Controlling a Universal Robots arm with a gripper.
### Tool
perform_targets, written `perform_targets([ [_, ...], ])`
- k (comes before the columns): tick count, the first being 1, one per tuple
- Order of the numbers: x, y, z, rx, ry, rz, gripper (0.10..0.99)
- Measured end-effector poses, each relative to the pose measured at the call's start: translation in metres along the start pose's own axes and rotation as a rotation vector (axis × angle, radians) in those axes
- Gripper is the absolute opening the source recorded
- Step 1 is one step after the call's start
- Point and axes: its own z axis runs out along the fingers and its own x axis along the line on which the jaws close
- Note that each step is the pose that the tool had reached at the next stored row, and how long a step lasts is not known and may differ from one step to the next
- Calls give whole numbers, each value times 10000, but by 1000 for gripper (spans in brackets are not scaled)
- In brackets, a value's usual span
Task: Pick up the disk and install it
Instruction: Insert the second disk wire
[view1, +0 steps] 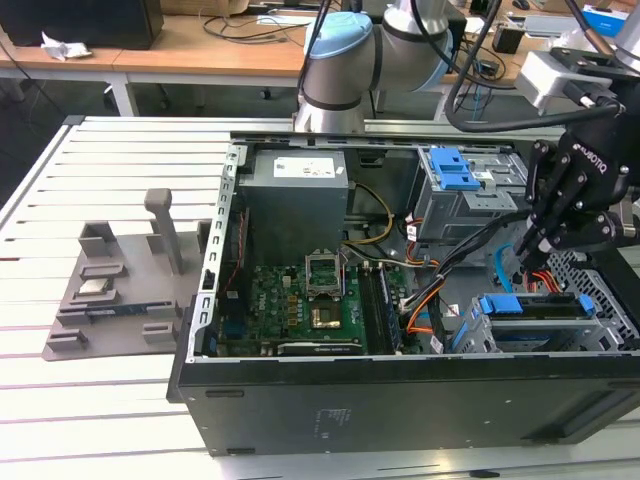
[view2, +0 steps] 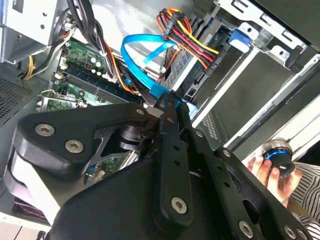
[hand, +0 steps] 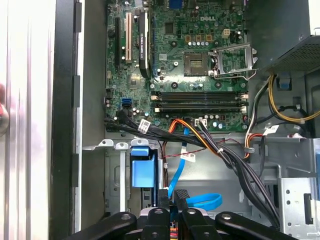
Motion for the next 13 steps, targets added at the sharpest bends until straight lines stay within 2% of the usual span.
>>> perform_targets([
  [7, 63, -9, 23, 1, 15, 2, 161],
  [13, 58, -93, 70, 2, 47, 4, 161],
])
